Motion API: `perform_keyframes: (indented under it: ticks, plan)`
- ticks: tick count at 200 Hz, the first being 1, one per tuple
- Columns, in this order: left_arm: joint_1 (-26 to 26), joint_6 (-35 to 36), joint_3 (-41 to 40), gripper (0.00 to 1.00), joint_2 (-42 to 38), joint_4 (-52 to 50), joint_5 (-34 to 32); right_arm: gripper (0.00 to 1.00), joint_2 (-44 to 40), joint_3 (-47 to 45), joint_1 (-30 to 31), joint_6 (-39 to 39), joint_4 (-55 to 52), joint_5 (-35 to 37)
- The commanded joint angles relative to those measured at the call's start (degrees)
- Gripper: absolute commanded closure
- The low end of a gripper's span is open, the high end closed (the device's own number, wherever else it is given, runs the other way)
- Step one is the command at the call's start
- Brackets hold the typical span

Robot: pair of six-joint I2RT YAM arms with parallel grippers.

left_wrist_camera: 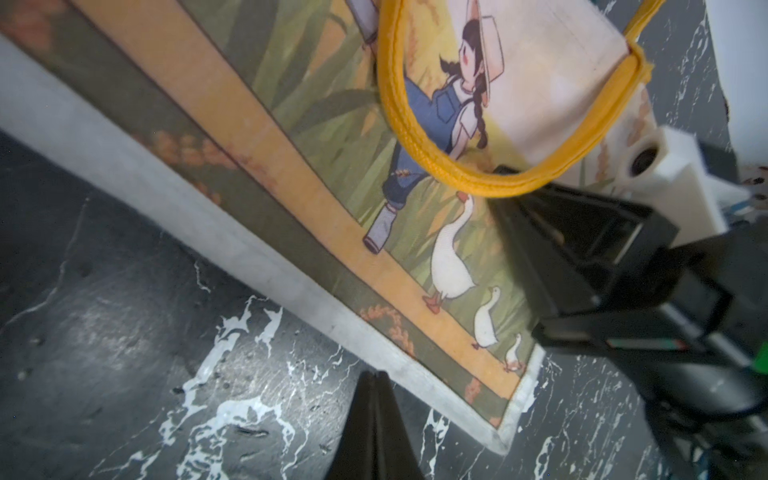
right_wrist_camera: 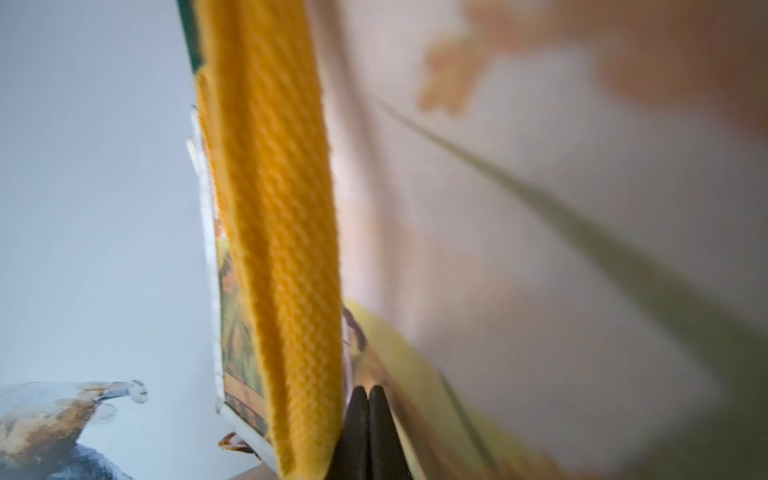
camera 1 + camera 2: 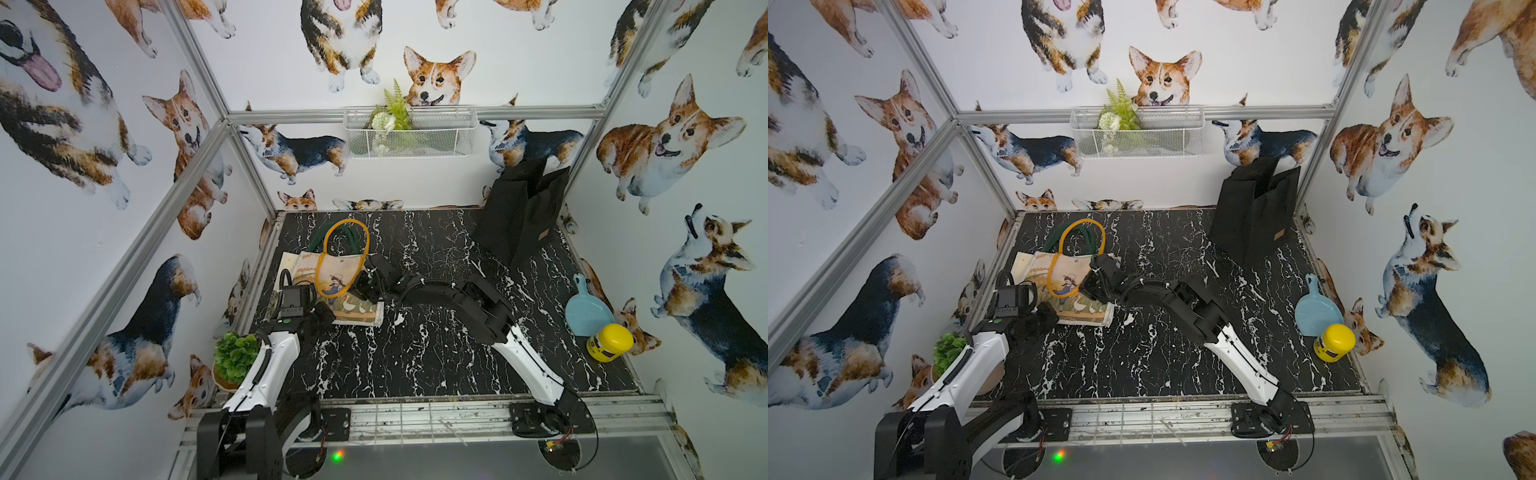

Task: Put away the canvas bag
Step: Adjust the canvas bag at the center of the board.

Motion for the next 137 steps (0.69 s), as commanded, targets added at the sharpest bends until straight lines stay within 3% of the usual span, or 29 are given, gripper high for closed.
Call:
perform_keyframes:
  ticks: [1, 11, 26, 42, 67, 95, 124, 137]
  plan:
    - [-0.06, 0.30, 0.44, 1.00, -0.25, -0.79, -0.51, 1.00, 2.05, 6.96, -1.22, 6.86, 3.42, 2.32]
    - [-0.10, 0.28, 0.42, 1.00, -0.34, -0.69, -0.25, 0.97, 2.79, 9.75, -2.91, 8.68, 7.76, 2.54]
    - [-0.11, 0.35, 0.50, 1.00, -0.52, -0.53, -0.05, 0.71, 2.83, 13.52, -6.30, 10.05, 12.59, 3.84]
    - [-0.06, 0.37, 0.63, 1.00, -0.70, -0.44, -0.29, 0.50, 3.26, 19.58, -9.95, 8.82, 9.28, 1.27]
    - [-0.08, 0.76, 1.61, 0.99, 0.40, -0.02, 0.26, 0.47, 1.03, 20.49, -14.40, 5.03, 1.41, -7.98]
    - [-0.09, 0.90, 2.41, 0.69, 2.90, 2.07, 1.53, 0.47, -7.07, 9.70, -15.90, -8.13, -13.06, -14.73]
    - [-0.05, 0.72, 2.88, 0.68, 6.38, 3.55, 1.81, 0.43, -15.99, -8.69, -16.26, -17.52, -19.39, -15.98]
    - [-0.11, 0.57, 2.47, 0.74, 8.14, 4.93, 0.98, 0.41, -18.33, -14.82, -16.15, -18.48, -17.90, -16.97]
